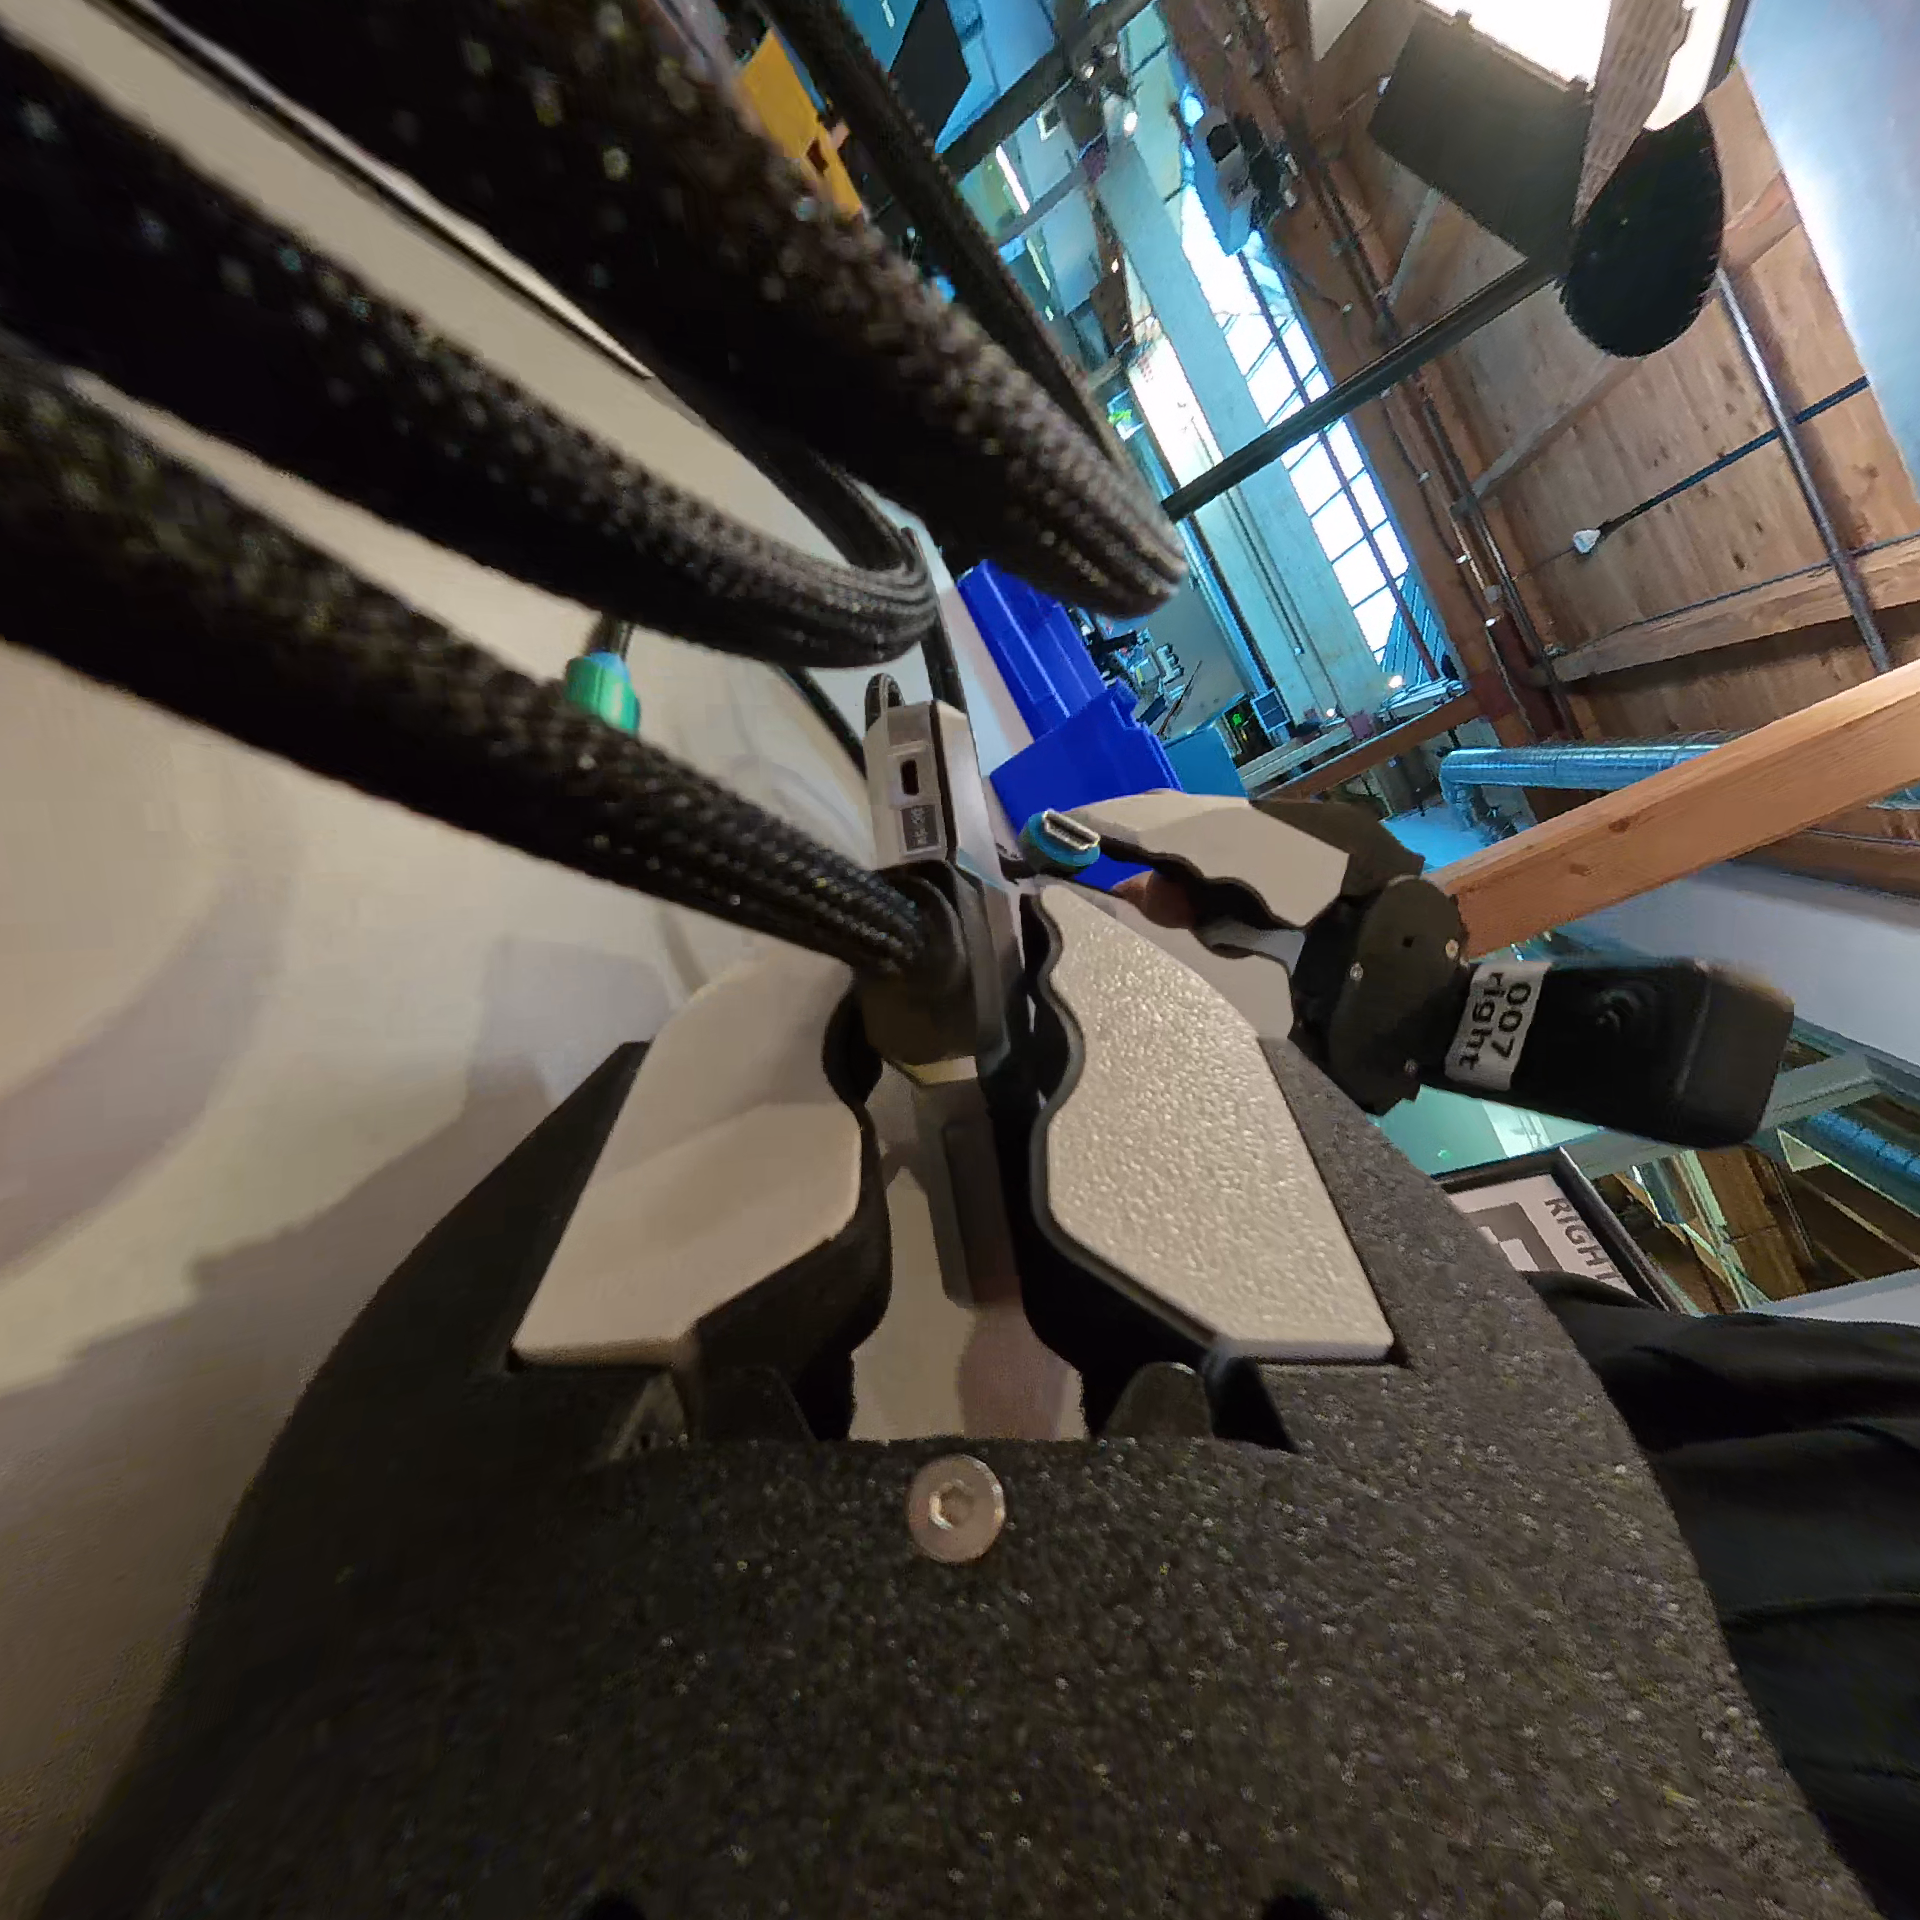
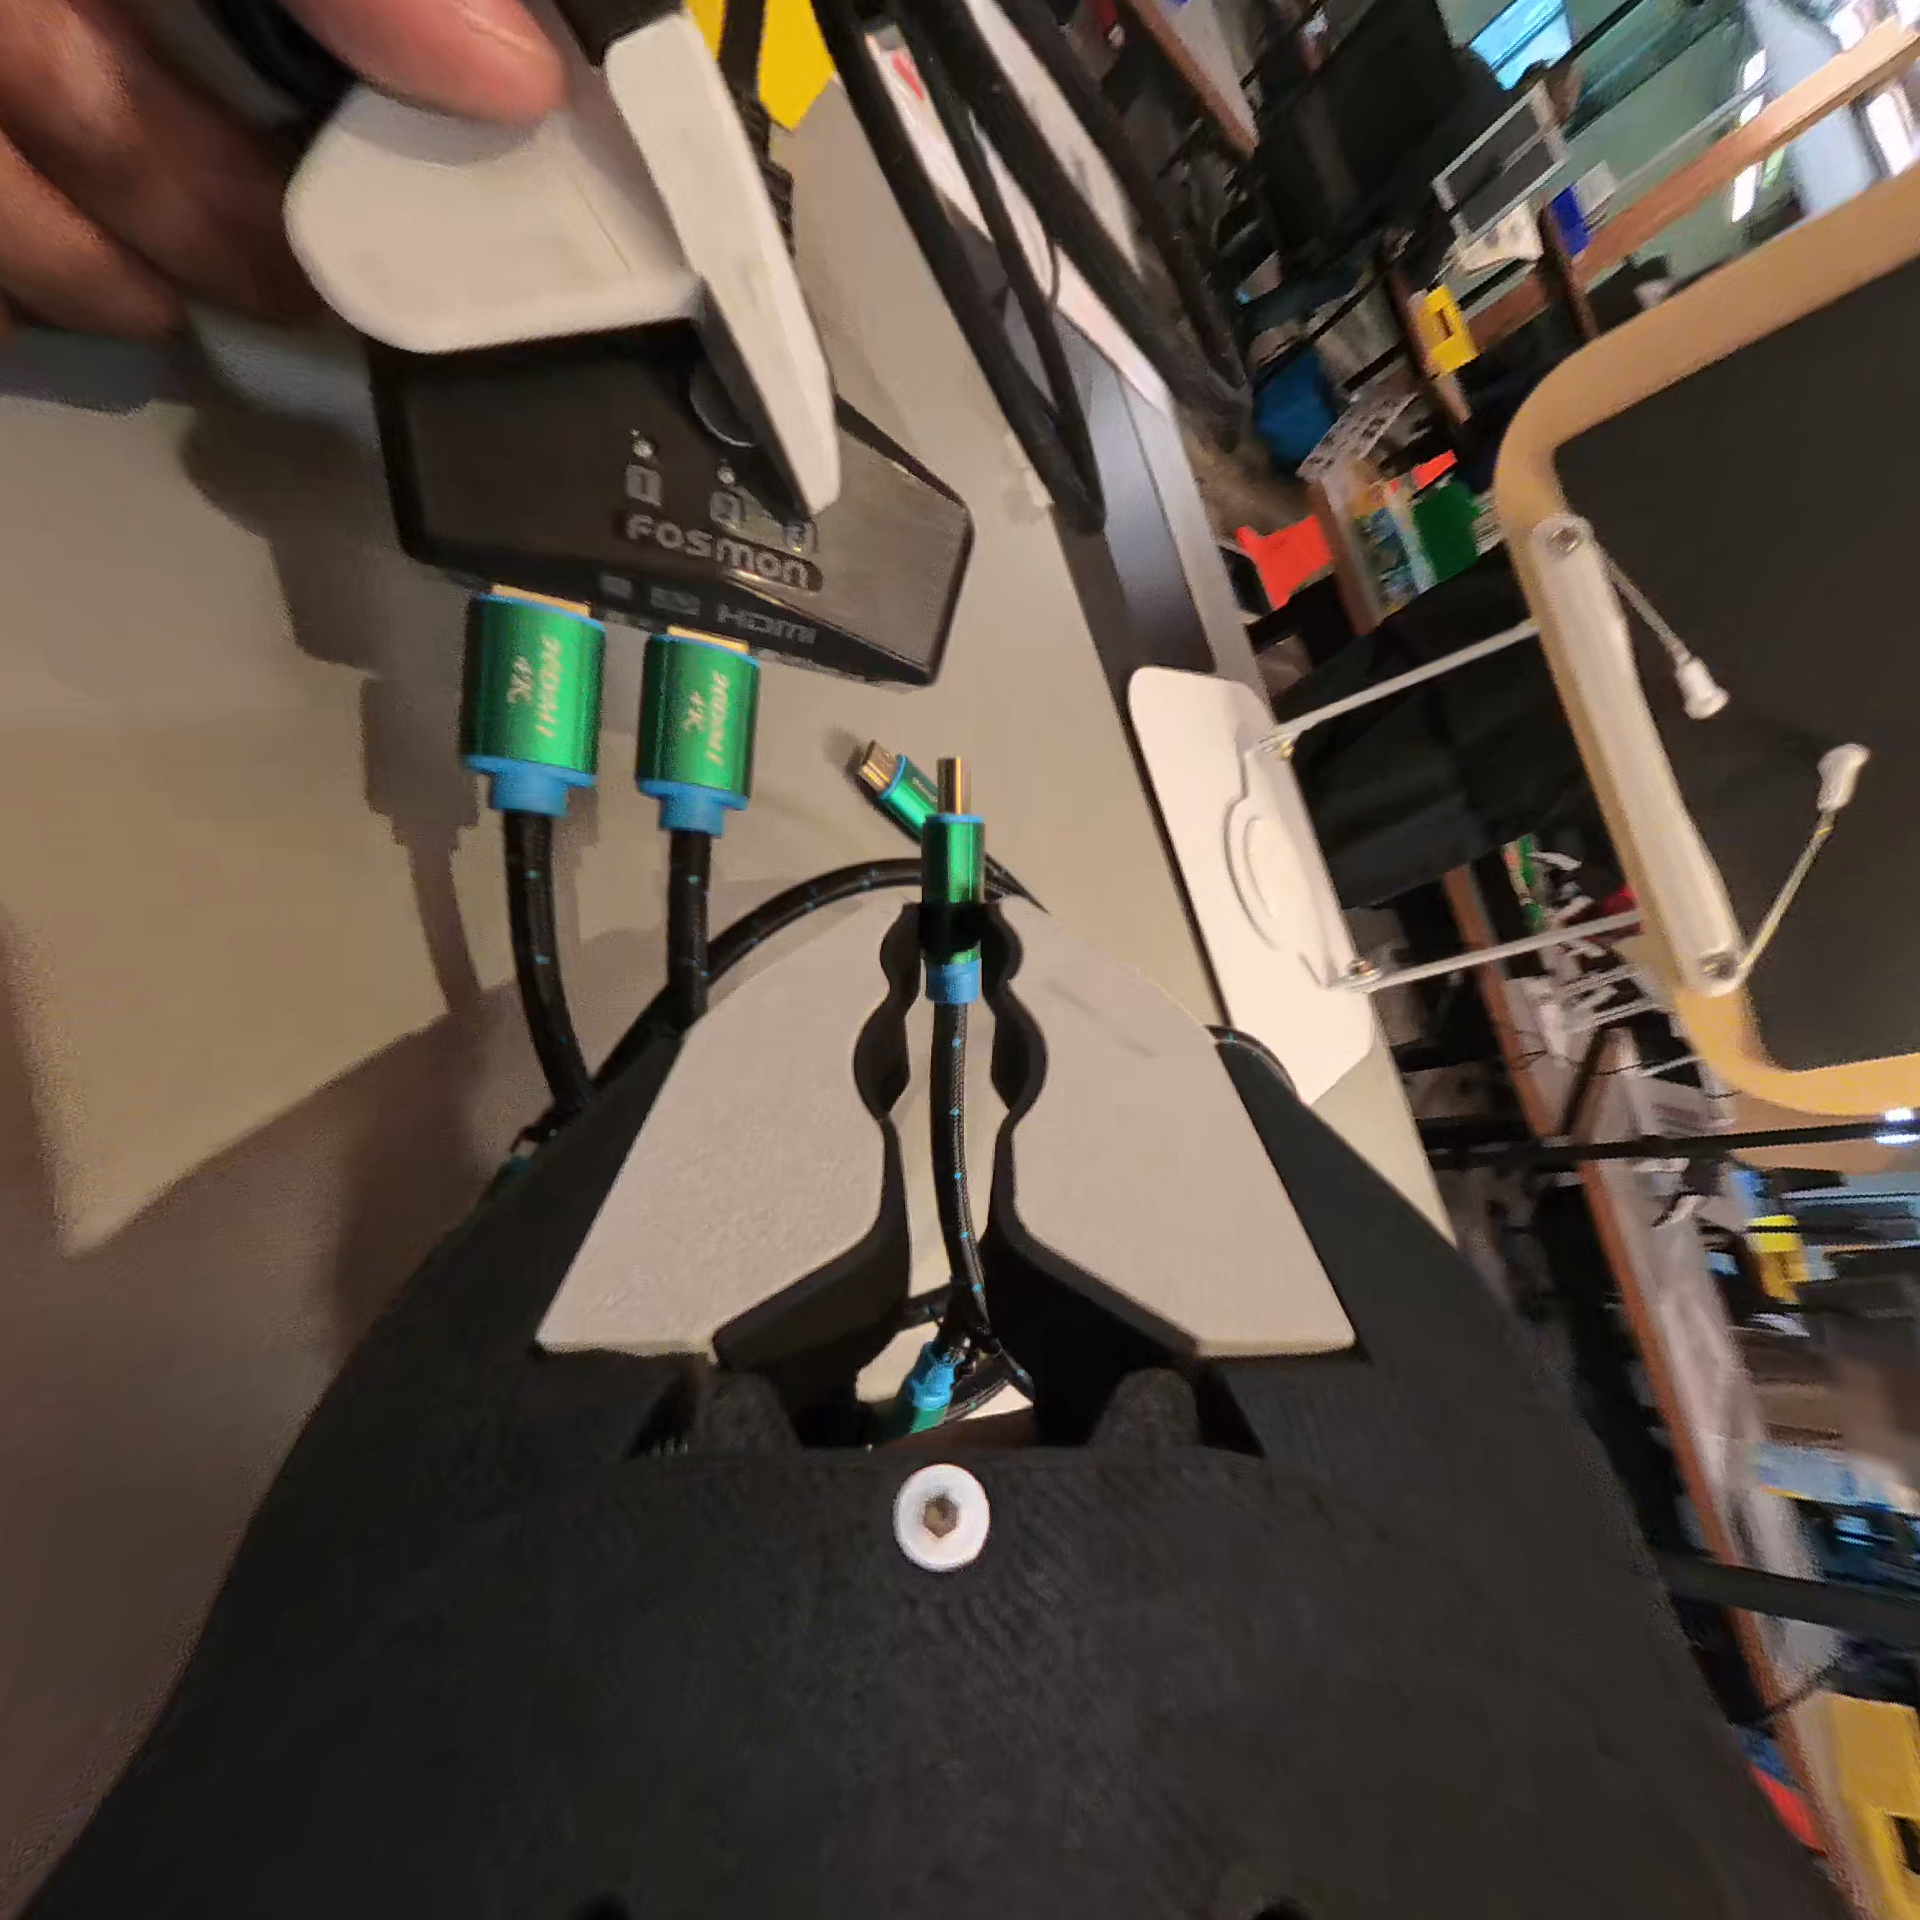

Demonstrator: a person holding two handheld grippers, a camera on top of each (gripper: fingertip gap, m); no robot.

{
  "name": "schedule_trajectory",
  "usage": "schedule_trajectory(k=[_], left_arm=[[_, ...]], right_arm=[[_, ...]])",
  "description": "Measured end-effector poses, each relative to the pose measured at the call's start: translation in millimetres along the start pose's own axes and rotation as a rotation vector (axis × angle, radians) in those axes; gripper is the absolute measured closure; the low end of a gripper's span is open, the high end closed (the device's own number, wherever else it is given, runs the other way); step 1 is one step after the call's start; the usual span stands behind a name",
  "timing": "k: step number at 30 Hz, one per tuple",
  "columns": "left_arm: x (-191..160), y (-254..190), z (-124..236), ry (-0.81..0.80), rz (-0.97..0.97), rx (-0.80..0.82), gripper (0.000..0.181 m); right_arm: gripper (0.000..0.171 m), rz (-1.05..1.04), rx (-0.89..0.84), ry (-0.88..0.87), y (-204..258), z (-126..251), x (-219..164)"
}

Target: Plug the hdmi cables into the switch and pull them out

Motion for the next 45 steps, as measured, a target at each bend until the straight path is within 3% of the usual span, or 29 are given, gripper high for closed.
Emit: schedule_trajectory(k=[8,20,24,31,40,45], left_arm=[[-3,-2,-3,-0.010,-0.006,-0.015,0.156],[-6,-5,-6,0.054,-0.041,-0.029,0.157],[-5,-4,-5,0.075,-0.051,-0.026,0.156],[-5,-5,-6,0.108,-0.076,-0.022,0.156],[-7,-8,-8,0.137,-0.132,-0.023,0.156],[-8,-9,-8,0.153,-0.159,-0.018,0.156]], right_arm=[[0.160,0.066,0.038,0.045,20,-9,5],[0.154,-0.488,0.539,-0.096,2,-6,-19],[0.138,-0.582,0.708,-0.092,-5,-7,-35],[0.137,-0.726,0.898,-0.188,-18,-10,-44],[0.136,-0.676,1.127,-0.163,-13,-29,-42],[0.145,-0.637,1.206,-0.158,-9,-34,-43]])
Point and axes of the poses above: each gripper's, where its closed fingertips meet, z back along the fingers, x out of its top, y = z × x across the jaws, the point moved 9 cm from there along z, back along the fingers, and after that the axes turned 9 degrees about z, right-handed, at the moved point
